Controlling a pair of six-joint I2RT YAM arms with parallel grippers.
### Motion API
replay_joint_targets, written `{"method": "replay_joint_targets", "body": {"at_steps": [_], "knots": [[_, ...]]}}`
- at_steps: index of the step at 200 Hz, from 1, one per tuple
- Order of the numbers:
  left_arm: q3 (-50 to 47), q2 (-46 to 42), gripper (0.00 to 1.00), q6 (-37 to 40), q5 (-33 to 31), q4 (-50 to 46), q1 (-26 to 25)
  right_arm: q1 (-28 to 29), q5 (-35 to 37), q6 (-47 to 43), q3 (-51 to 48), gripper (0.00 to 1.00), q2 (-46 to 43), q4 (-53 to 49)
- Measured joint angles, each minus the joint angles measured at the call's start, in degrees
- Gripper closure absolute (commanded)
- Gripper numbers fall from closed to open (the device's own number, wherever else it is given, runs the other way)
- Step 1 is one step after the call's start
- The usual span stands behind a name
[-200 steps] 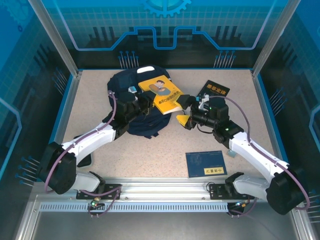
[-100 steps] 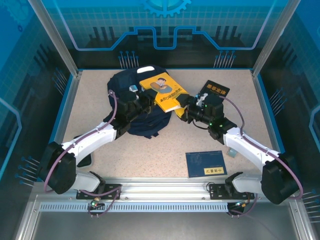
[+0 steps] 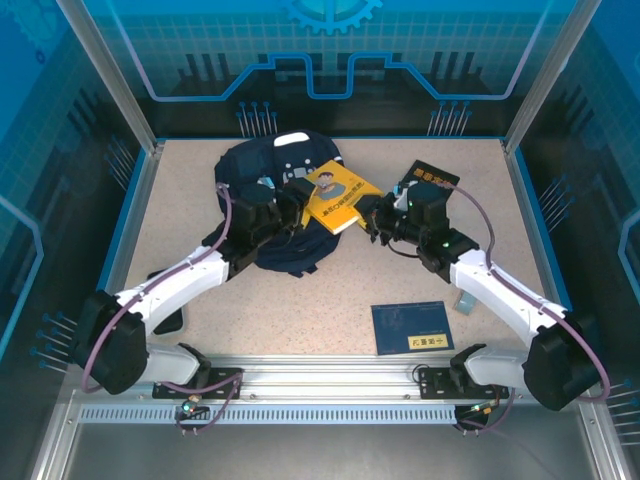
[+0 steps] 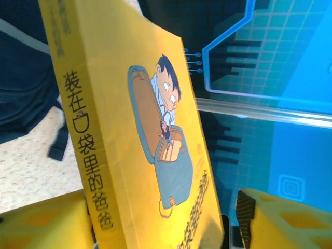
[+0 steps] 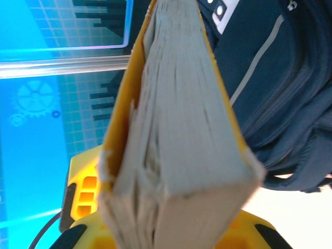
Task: Pack the student bag
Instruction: Pick up the book from the center of the table, then open the student bag at the top-center of the table.
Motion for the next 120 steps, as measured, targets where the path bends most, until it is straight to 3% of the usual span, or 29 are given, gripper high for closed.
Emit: {"method": "replay_joint_targets", "body": {"at_steps": [28,64,120], "knots": [[0.02,-2.43,0.02,8.35,0.55,-8.28,1.70,-0.02,1.38,-6.73,2.80,0.95,0.00,-7.23],[2.29,-1.55,0.01,23.34,1.66,-21.33,4.68,-0.02,3.23,-13.35,3.65,0.96,0.02,-13.68],[16.20,8.92,0.06,49.70,3.69,-37.57,5.31,-0.35,5.57,-20.92,4.48,0.96,-0.02,-21.70]]}}
